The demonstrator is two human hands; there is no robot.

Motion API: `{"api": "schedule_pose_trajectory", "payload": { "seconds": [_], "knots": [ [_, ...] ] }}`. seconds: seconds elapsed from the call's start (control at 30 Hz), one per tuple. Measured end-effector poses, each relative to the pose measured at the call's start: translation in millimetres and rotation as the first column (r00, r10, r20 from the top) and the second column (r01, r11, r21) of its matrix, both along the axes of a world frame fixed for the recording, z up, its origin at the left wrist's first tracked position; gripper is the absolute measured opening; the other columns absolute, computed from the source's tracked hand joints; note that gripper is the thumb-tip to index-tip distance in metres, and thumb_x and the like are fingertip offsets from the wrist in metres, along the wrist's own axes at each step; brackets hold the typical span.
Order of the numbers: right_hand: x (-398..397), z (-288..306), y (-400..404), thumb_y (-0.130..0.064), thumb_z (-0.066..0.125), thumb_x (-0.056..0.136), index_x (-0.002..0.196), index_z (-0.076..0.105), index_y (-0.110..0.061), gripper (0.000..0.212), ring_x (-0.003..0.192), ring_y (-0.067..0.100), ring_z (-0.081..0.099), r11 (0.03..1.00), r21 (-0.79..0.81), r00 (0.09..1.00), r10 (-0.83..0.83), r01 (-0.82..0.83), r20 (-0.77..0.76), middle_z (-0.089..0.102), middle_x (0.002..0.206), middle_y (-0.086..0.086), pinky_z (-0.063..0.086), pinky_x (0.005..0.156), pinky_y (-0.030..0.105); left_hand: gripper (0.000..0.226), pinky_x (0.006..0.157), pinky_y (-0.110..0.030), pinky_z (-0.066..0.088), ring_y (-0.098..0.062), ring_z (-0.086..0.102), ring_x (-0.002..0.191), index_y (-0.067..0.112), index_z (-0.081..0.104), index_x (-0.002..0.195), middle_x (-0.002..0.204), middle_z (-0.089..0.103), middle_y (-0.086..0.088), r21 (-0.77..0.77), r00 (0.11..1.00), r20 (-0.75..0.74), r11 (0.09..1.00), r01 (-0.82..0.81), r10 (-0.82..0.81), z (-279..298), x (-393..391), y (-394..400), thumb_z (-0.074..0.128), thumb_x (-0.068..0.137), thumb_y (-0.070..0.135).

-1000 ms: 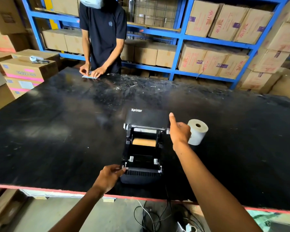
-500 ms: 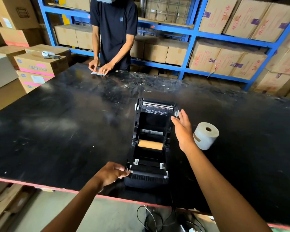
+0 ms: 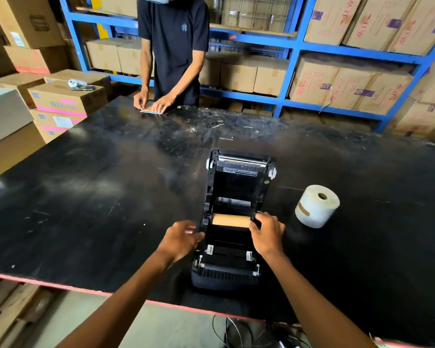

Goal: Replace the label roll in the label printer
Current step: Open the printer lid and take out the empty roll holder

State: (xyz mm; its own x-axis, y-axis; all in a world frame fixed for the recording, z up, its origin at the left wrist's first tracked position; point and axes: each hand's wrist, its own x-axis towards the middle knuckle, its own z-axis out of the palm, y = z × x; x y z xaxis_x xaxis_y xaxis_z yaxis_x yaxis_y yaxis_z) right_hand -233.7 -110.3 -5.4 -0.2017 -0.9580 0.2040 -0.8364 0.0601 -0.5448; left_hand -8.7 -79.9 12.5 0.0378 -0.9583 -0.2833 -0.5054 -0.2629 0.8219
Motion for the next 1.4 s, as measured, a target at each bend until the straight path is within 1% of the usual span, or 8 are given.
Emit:
{"api": "schedule_pose_trajectory", "payload": {
  "seconds": [0.27, 0.43, 0.73, 0.83, 0.93, 1.1, 1.27, 1.4],
  "knots": [
    [-7, 28, 12, -0.007, 0.06, 0.086, 0.103, 0.067, 0.003, 0.021, 0.092, 0.027, 0.06, 0.981, -0.187, 0.938, 0.012, 0.056, 0.345, 0.06, 0.093, 0.008, 0.052, 0.085, 0.043, 0.05, 0.119, -0.033, 0.022, -0.02, 0.029, 0.143, 0.012, 0.045, 0.141, 0.148, 0.043, -0.008, -0.318, 0.997, -0.057, 0.948, 0.026, -0.047, 6, -53, -4, 0.058, 0.093, 0.018],
    [-57, 38, 33, -0.016, 0.058, 0.09, 0.106, 0.068, -0.002, 0.023, 0.093, 0.018, 0.06, 0.962, -0.186, 0.832, -0.065, 0.198, 0.551, 0.064, 0.099, 0.01, 0.046, 0.076, 0.016, 0.043, 0.096, -0.01, 0.046, 0.011, 0.06, 0.103, 0.015, 0.052, 0.133, 0.122, 0.064, 0.004, -0.435, 0.957, -0.18, 0.891, 0.13, -0.227, 21, -92, -5, 0.061, 0.091, 0.01],
    [-174, 24, 53, -0.018, 0.06, 0.09, 0.119, 0.061, -0.005, 0.032, 0.093, 0.016, 0.061, 0.924, 0.063, 0.536, -0.274, 0.378, 0.799, 0.063, 0.11, 0.007, 0.05, 0.082, 0.027, 0.036, 0.07, -0.009, 0.05, 0.001, 0.062, 0.072, 0.018, 0.065, 0.116, 0.082, 0.066, 0.007, -0.422, 0.909, -0.176, 0.863, 0.277, -0.377, 20, -209, -28, 0.072, 0.082, 0.009],
    [-223, 12, 53, -0.014, 0.059, 0.091, 0.112, 0.065, 0.0, 0.026, 0.087, 0.021, 0.062, 0.872, 0.086, 0.42, -0.316, 0.482, 0.851, 0.066, 0.102, 0.016, 0.054, 0.063, 0.021, 0.034, 0.07, -0.005, 0.049, 0.006, 0.062, 0.067, 0.012, 0.065, 0.114, 0.081, 0.065, 0.004, -0.394, 0.948, -0.135, 0.893, 0.215, -0.288, 6, -247, -47, 0.073, 0.081, 0.009],
    [-263, 2, 58, -0.011, 0.058, 0.091, 0.108, 0.065, 0.005, 0.024, 0.084, 0.02, 0.058, 0.859, 0.105, 0.41, -0.343, 0.501, 0.845, 0.063, 0.096, 0.016, 0.05, 0.049, 0.01, 0.041, 0.088, -0.034, 0.054, -0.018, 0.067, 0.093, 0.018, 0.063, 0.116, 0.102, 0.071, -0.003, -0.343, 0.922, 0.152, 0.856, 0.386, -0.355, -21, -268, -66, 0.07, 0.077, 0.023],
    [-291, -20, 58, -0.01, 0.058, 0.091, 0.099, 0.067, -0.001, 0.015, 0.083, 0.02, 0.06, 0.91, 0.155, 0.451, -0.331, 0.384, 0.829, 0.064, 0.09, 0.012, 0.05, 0.049, 0.009, 0.042, 0.094, -0.034, 0.042, -0.03, 0.051, 0.118, 0.01, 0.059, 0.121, 0.122, 0.06, -0.01, -0.095, 0.713, 0.52, 0.798, 0.595, -0.47, -66, -285, -72, 0.064, 0.08, 0.012],
    [-290, -35, 43, -0.008, 0.058, 0.09, 0.087, 0.068, -0.006, 0.011, 0.074, 0.011, 0.056, 0.939, 0.196, 0.489, -0.316, 0.282, 0.813, 0.061, 0.08, 0.006, 0.052, 0.052, 0.011, 0.028, 0.087, -0.034, 0.045, -0.03, 0.057, 0.105, 0.01, 0.067, 0.106, 0.11, 0.065, -0.009, -0.16, 0.767, 0.482, 0.818, 0.552, -0.424, -88, -285, -72, 0.066, 0.078, 0.013],
    [-279, -44, 27, -0.01, 0.057, 0.091, 0.086, 0.066, 0.009, 0.021, 0.071, 0.013, 0.051, 0.948, 0.208, 0.55, -0.31, 0.241, 0.775, 0.054, 0.075, 0.008, 0.05, 0.05, 0.012, 0.022, 0.09, -0.026, 0.048, -0.012, 0.063, 0.098, 0.009, 0.072, 0.107, 0.107, 0.07, -0.001, -0.298, 0.924, 0.186, 0.876, 0.378, -0.335, -70, -296, -70, 0.067, 0.087, 0.016]
  ]
}}
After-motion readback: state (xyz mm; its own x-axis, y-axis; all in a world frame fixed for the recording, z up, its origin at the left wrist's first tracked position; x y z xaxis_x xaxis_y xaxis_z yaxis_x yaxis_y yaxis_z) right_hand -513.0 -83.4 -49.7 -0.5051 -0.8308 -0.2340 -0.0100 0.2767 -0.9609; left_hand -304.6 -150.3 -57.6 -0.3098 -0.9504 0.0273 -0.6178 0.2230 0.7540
